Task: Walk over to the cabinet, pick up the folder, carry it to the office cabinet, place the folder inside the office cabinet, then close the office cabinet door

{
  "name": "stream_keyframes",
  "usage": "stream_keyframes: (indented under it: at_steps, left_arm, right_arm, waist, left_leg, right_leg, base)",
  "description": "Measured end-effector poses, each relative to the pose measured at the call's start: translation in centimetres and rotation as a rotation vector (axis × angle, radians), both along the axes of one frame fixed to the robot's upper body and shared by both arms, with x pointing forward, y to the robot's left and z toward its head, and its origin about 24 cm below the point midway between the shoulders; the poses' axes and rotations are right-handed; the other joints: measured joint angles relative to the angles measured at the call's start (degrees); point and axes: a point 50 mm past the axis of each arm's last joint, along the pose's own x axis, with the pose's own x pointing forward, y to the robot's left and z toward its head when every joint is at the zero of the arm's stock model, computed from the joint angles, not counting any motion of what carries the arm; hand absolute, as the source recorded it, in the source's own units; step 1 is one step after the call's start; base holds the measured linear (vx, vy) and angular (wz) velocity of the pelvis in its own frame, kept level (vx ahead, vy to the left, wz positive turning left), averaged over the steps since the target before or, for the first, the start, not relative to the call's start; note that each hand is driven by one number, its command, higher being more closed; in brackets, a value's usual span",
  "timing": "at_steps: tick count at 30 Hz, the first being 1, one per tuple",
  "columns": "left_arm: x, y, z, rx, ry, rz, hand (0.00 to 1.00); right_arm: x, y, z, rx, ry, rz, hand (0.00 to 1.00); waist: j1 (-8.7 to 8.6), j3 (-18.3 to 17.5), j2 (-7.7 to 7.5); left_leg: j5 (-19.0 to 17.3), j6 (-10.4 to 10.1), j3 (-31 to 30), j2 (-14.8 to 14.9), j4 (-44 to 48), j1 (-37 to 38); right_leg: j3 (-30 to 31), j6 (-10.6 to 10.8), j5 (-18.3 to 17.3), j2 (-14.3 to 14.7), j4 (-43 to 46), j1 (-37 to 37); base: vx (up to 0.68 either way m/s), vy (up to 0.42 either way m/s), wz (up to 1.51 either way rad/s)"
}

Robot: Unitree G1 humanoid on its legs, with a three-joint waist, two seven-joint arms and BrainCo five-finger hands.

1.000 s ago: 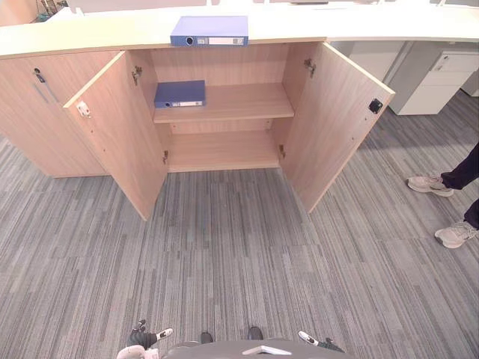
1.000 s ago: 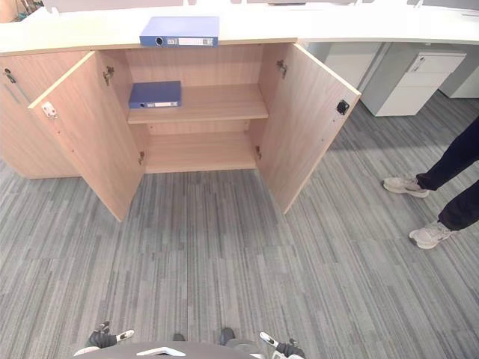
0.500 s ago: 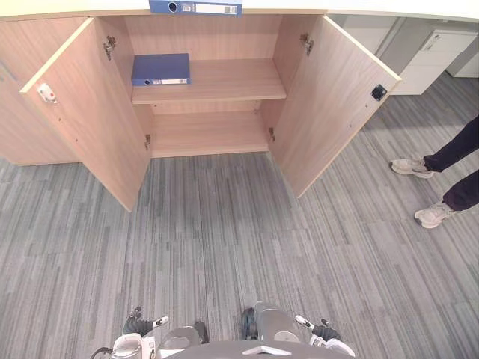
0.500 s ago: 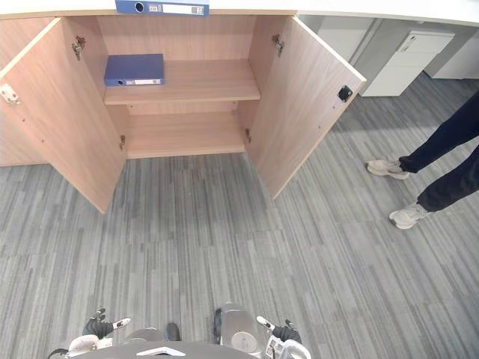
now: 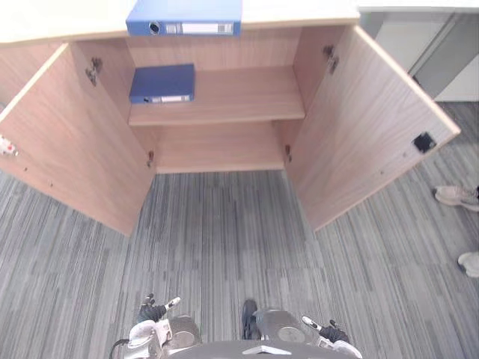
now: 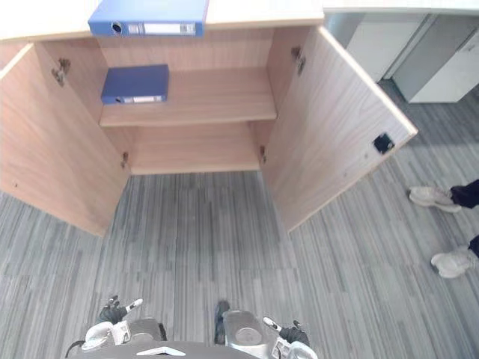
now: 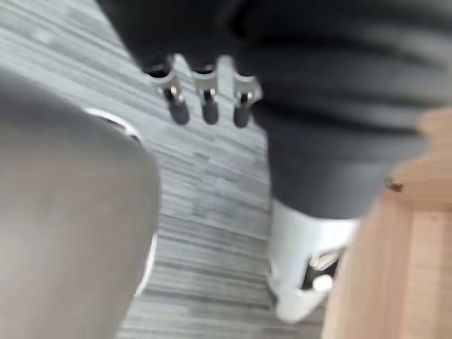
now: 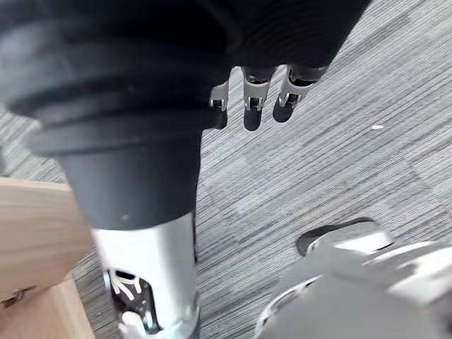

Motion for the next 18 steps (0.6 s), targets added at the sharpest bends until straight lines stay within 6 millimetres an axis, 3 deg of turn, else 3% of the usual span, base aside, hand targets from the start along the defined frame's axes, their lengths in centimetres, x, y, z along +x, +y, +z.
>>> stream_keyframes:
  at_steps: [2, 5, 6, 8, 9, 10, 12, 13, 15, 16, 18]
  left_arm:
    - [0.2, 0.0, 0.2, -0.005, -0.016, 0.015, 0.00]
    - [0.6, -0.1, 0.3, -0.009, -0.029, 0.016, 0.00]
    - [0.6, -0.2, 0.3, -0.009, -0.028, 0.016, 0.00]
    - [0.1, -0.2, 0.1, -0.015, -0.015, 0.025, 0.00]
    - [-0.1, 0.0, 0.0, -0.019, -0.008, 0.038, 0.00]
    - [-0.3, 0.4, -0.1, -0.008, 0.001, 0.037, 0.00]
    - [-0.6, 0.7, -0.2, -0.001, 0.021, 0.028, 0.00]
    - [-0.7, 0.8, -0.3, -0.002, 0.032, 0.024, 0.00]
    - [-0.9, 0.7, -0.4, 0.001, 0.049, 0.002, 0.00]
    - [-0.9, 0.7, -0.5, 0.002, 0.058, -0.009, 0.00]
    - [-1.1, 0.6, -0.6, -0.003, 0.069, -0.008, 0.00]
  right_arm:
    - [0.8, 0.2, 0.2, 0.002, -0.028, 0.001, 0.00]
    - [1.5, 1.7, 0.1, 0.038, -0.044, 0.001, 0.00]
    - [1.5, 1.6, 0.2, 0.039, -0.046, -0.003, 0.00]
    - [1.3, 1.7, 0.0, 0.043, -0.035, -0.004, 0.00]
    - [1.2, 2.1, -0.1, 0.054, -0.028, -0.008, 0.00]
    - [0.6, 2.5, -0.4, 0.072, -0.008, -0.019, 0.00]
    - [0.5, 3.1, -0.6, 0.090, -0.002, -0.024, 0.00]
    - [0.5, 3.3, -0.6, 0.090, 0.001, -0.017, 0.00]
    - [0.7, 3.0, -0.5, 0.081, -0.004, -0.004, 0.00]
    - [0.9, 3.1, -0.5, 0.082, -0.009, -0.001, 0.00]
    - [1.3, 3.0, -0.4, 0.074, -0.014, 0.014, 0.00]
  waist:
    - [0.54, -0.09, -0.10]
    - [1.98, -0.31, -0.49]
    - [2.06, -0.52, -0.57]
    - [2.14, -1.44, -0.53]
    - [2.52, -2.72, -1.26]
    - [2.45, -4.25, -3.12]
    - [2.52, -4.85, -4.33]
    - [2.36, -4.82, -4.31]
    - [1.64, -4.54, -3.90]
    - [1.30, -4.57, -3.94]
    - [1.39, -4.50, -3.80]
  left_leg:
    - [-0.73, 0.75, 2.39, 0.26, -4.18, -3.98]
    - [0.14, 0.37, 3.05, -3.01, -19.50, -6.36]
    - [1.64, 0.38, 2.34, -4.55, -25.02, -6.29]
    - [6.28, 2.72, -0.11, -6.77, -31.35, -6.72]
    - [10.20, 4.16, -0.35, -7.87, -30.75, -6.51]
    - [9.15, 4.90, 1.16, -9.61, -30.70, -5.55]
    - [6.94, 5.79, 3.17, -10.52, -31.09, -2.80]
    - [4.91, 6.36, 3.40, -11.00, -31.35, -0.17]
    - [3.54, 7.12, 3.77, -11.58, -32.80, 3.97]
    - [3.40, 7.23, 3.92, -11.82, -34.46, 6.94]
    - [3.61, 6.93, 4.25, -11.85, -38.53, 12.16]
  right_leg:
    - [1.13, 0.19, -0.04, 0.10, -2.76, 3.09]
    - [2.89, 2.14, -1.04, -1.22, -5.64, 8.09]
    - [3.07, 3.07, -1.59, -1.74, -6.38, 8.90]
    - [3.81, 5.26, -3.30, -2.51, -7.53, 10.68]
    - [5.35, 6.58, -4.91, -3.72, -6.68, 10.86]
    - [6.30, 7.77, -5.73, -6.01, -4.58, 10.45]
    - [7.37, 8.02, -5.62, -7.76, 4.64, 7.36]
    - [7.57, 10.09, -4.22, -8.41, 15.08, 3.59]
    - [7.74, 11.48, -3.44, -9.99, 31.58, -3.02]
    - [6.99, 11.16, -3.77, -10.24, 37.83, -6.44]
    - [5.75, 9.08, -5.67, -9.74, 40.19, -10.42]
  base:
    - [0.33, -0.034, -0.38]
    - [0.30, 0.064, -0.32]
    - [0.30, 0.160, -0.27]
    - [0.36, 0.237, -0.37]
    - [0.42, 0.281, -0.48]
    - [0.55, 0.325, -0.49]
    - [0.45, 0.255, -0.37]
    - [0.32, 0.201, -0.27]
    - [0.41, 0.192, -0.01]
    - [0.43, 0.135, 0.10]
    - [0.30, 0.049, 0.02]
